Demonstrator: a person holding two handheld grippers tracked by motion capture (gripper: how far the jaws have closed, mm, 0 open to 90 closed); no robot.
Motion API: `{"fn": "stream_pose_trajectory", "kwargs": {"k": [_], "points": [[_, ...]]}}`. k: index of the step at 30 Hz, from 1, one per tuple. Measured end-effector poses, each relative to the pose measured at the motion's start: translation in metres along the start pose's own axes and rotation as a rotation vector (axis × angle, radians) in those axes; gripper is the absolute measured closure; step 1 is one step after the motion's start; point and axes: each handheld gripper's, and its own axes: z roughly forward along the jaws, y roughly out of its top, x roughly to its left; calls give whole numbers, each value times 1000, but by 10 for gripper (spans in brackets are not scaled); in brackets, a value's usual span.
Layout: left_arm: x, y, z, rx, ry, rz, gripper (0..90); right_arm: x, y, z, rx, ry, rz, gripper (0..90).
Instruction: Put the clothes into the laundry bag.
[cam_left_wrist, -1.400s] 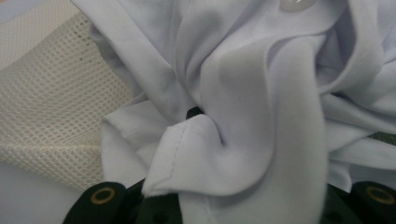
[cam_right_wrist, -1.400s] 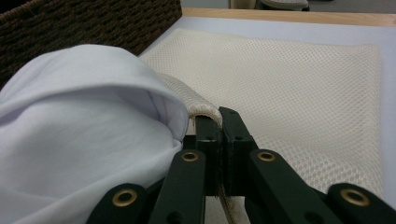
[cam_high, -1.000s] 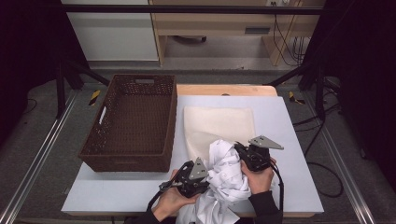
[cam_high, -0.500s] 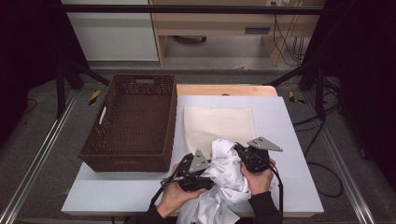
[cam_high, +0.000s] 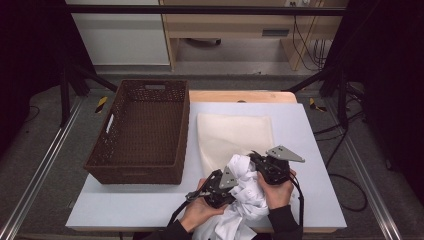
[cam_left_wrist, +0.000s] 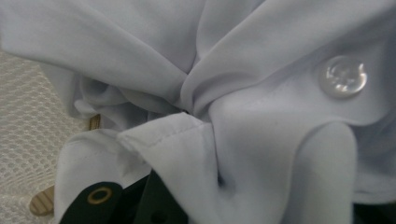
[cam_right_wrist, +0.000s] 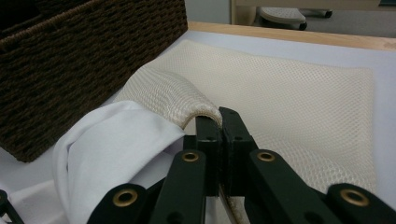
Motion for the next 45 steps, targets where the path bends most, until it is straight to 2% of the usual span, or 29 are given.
{"fn": "stream_pose_trajectory", "kwargs": {"k": [2, 4, 6, 8, 10, 12, 17, 20, 21, 24, 25, 27, 30, 31, 35, 38, 41, 43, 45], "points": [[-2, -1, -3, -23, 22, -5, 706, -1, -1, 0, 2, 1, 3, 881], [-2, -1, -11, -48, 50, -14, 567, -2, -2, 1, 4, -3, 1, 882], [1, 1, -21, -68, 49, -31, 429, -3, -2, 0, -2, -3, 9, 882], [4, 3, -30, -74, 65, -22, 341, -3, -3, -1, -1, -4, 9, 882], [7, 6, -33, -74, 87, -8, 294, -2, -3, -1, -1, 0, 12, 882], [12, 9, -29, -68, 90, -12, 246, -1, -3, 0, 1, 2, 3, 882], [23, 12, -3, -61, 52, -36, 180, 1, -4, 0, 3, 3, -8, 883], [27, 10, 10, -71, 18, -43, 196, 1, -5, 1, 10, 8, -9, 884], [28, 9, 12, -66, -2, -45, 257, 1, -6, 1, 13, 8, -6, 884], [24, 6, 15, -54, -2, -41, 476, 2, -7, 2, 17, 7, -10, 884], [22, 7, 14, -46, 0, -33, 523, 2, -6, 2, 15, 8, -10, 884], [19, 8, 14, -32, 3, -24, 604, 1, -6, 2, 14, 9, -7, 884], [17, 8, 17, -1, -16, -13, 653, 0, -4, 0, 3, 7, -2, 884], [17, 8, 19, 2, -23, -27, 658, 0, -2, -1, -4, 10, 2, 884], [18, 10, 23, 27, -24, -16, 655, 2, 4, -8, -40, 29, 6, 883], [18, 10, 25, 19, -8, -19, 633, 7, 6, -12, -49, 39, -14, 883], [17, 8, 21, -21, 22, -27, 534, 8, 5, -11, -40, 32, -23, 883], [17, 7, 14, -47, 25, -44, 434, 7, 4, -11, -36, 26, -18, 883], [16, 8, 5, -60, 30, -44, 351, 5, 2, -11, -34, 25, -12, 883]]}}
